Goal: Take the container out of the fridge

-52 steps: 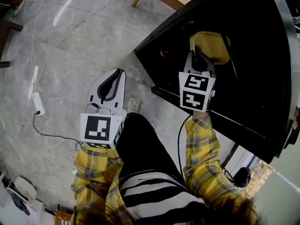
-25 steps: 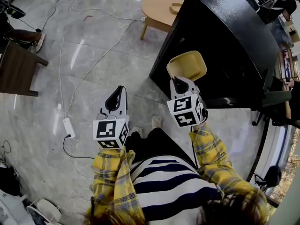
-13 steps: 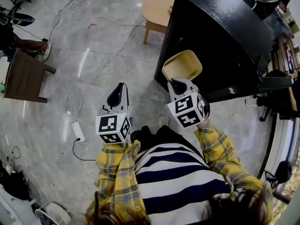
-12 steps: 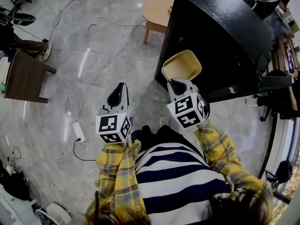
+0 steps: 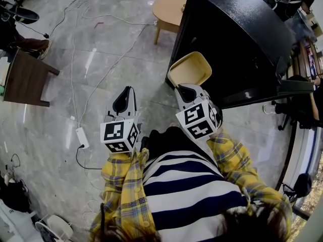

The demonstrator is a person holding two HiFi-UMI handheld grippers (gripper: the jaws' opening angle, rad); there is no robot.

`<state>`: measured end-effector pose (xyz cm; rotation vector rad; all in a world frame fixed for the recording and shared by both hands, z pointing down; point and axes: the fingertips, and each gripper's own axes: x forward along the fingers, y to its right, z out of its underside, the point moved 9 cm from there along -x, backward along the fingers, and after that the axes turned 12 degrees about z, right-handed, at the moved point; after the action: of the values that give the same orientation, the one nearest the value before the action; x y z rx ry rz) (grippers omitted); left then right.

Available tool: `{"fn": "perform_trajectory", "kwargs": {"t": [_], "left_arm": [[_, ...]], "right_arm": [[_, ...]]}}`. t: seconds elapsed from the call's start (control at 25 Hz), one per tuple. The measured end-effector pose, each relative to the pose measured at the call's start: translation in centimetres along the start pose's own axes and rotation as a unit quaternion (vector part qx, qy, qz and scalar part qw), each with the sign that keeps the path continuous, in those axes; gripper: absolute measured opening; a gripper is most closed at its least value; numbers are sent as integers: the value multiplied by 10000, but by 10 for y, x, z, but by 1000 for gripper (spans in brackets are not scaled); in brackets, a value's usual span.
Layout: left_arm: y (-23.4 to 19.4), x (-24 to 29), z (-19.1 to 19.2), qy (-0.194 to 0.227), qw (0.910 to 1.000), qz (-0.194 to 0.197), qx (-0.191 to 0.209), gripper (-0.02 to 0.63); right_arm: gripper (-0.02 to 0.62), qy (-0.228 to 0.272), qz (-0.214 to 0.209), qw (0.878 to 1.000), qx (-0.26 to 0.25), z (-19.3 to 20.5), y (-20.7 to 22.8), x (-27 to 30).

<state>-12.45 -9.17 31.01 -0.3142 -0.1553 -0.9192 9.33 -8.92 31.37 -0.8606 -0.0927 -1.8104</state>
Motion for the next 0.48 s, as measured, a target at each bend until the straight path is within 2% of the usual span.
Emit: {"fn": "perform_trajectory", "kwargs": {"t": [0.48], "left_arm": [[2, -2, -8, 60, 9995, -297, 90, 32]], "right_arm": [[40, 106, -298, 9995, -17, -2, 4, 3]]}}
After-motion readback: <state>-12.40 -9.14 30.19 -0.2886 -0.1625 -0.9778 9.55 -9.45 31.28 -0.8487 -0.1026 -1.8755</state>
